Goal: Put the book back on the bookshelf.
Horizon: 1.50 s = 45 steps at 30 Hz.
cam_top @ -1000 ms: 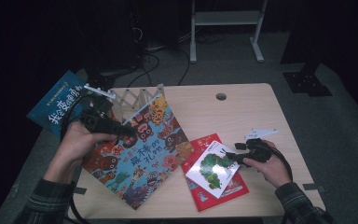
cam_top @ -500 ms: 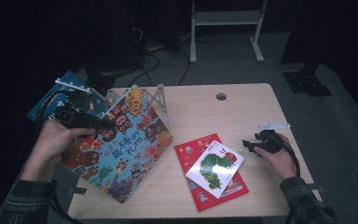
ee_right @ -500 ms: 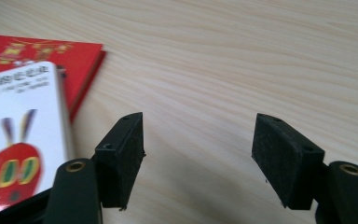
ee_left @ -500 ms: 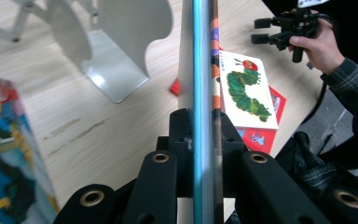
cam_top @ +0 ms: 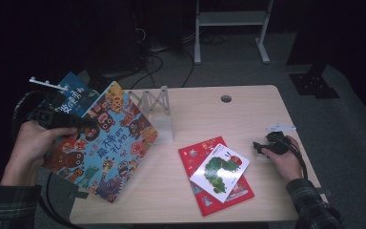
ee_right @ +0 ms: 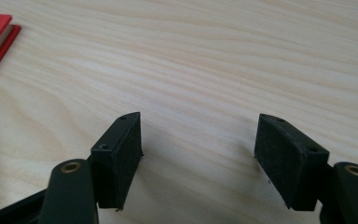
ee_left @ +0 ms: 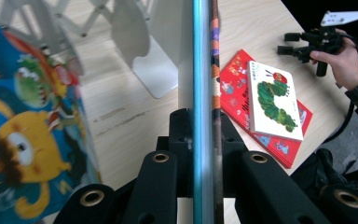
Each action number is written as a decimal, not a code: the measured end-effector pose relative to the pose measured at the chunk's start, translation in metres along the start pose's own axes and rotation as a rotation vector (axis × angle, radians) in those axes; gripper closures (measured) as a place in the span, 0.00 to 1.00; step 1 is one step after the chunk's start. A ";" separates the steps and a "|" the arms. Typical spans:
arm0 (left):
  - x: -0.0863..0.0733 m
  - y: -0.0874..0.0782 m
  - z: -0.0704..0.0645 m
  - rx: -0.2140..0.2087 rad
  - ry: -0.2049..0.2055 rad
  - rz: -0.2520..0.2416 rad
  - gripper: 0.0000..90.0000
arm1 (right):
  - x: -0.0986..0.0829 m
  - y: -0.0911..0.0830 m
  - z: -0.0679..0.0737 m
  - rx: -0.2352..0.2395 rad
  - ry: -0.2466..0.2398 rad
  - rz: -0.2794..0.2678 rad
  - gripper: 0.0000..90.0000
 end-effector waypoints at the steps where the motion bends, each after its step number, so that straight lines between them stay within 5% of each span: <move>1: -0.001 -0.003 0.003 0.006 -0.005 -0.001 0.90 | 0.000 0.001 -0.001 -0.003 0.007 -0.005 0.30; 4: -0.005 -0.010 0.012 0.027 -0.027 -0.010 0.90 | -0.003 0.006 -0.005 0.008 0.047 -0.028 0.18; 7: -0.009 -0.019 0.021 0.046 -0.051 -0.019 0.90 | -0.002 0.007 -0.006 0.004 0.048 -0.023 0.15; 16: -0.019 -0.040 0.048 0.113 -0.132 -0.034 0.90 | -0.001 0.008 -0.005 0.005 0.049 -0.024 0.14; 26: -0.022 -0.053 0.071 0.139 -0.214 -0.046 0.90 | -0.001 0.008 -0.005 0.005 0.049 -0.022 0.14; 45: 0.017 -0.020 0.097 0.217 -0.297 -0.066 0.90 | -0.001 0.008 -0.005 0.006 0.048 -0.022 0.14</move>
Point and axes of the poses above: each handheld gripper's, and its own axes: y roughly forward along the jaws, x roughly out of its top, z roughly to its left, the point moved 2 cm from there along y, roughly forward along the jaws, and after that the axes turned 1 degree about x, right-handed, at the moved point
